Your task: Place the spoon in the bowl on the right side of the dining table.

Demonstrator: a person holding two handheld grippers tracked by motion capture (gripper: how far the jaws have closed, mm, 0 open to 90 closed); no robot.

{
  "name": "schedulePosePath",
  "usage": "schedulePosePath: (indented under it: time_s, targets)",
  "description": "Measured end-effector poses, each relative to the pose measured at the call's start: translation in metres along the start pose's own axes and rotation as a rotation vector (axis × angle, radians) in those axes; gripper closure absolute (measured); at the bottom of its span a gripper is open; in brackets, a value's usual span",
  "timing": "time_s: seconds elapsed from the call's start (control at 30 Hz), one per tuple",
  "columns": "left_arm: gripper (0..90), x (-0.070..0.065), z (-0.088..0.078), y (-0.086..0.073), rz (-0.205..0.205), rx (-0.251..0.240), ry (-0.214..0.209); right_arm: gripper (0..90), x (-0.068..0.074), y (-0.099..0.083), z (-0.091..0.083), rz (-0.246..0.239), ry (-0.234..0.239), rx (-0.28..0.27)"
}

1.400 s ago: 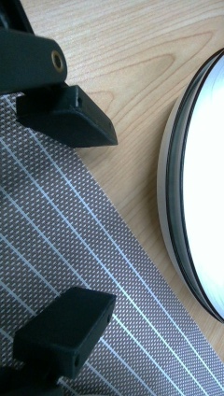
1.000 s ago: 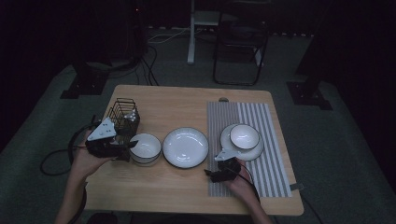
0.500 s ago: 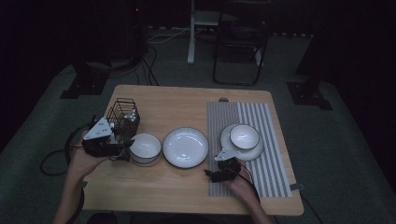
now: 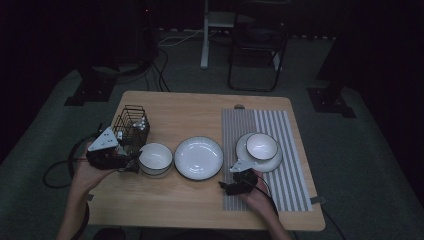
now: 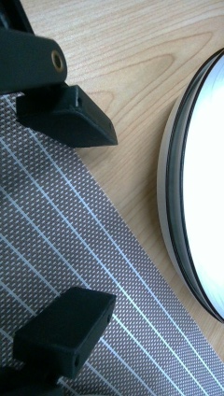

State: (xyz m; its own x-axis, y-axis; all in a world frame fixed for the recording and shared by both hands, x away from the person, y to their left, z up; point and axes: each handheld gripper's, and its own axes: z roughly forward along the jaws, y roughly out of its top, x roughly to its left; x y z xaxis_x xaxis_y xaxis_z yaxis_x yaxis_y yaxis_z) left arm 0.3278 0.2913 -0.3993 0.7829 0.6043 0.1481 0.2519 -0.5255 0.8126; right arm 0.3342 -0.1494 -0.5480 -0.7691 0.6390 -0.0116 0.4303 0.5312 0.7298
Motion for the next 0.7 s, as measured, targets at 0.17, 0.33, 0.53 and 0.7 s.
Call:
schedulePosePath:
  time_s: [0.17, 0.33, 0.53, 0.7]
  targets:
    - [44.5, 0.001, 0.000, -0.003, -0.009, -0.004, -0.008, 20.4, 0.000, 0.000, 0.000, -0.001, -0.001, -0.002]
    - [44.6, 0.001, 0.001, -0.007, -0.014, 0.003, 0.001, 20.4, 0.000, 0.000, 0.000, -0.002, -0.001, 0.000]
    - [44.6, 0.002, 0.000, -0.010, -0.016, 0.002, 0.009, 20.4, 0.000, 0.000, 0.000, 0.000, 0.000, 0.000]
    - [44.6, 0.001, 0.000, -0.014, -0.026, 0.005, 0.014, 20.4, 0.000, 0.000, 0.000, -0.001, 0.000, 0.000]
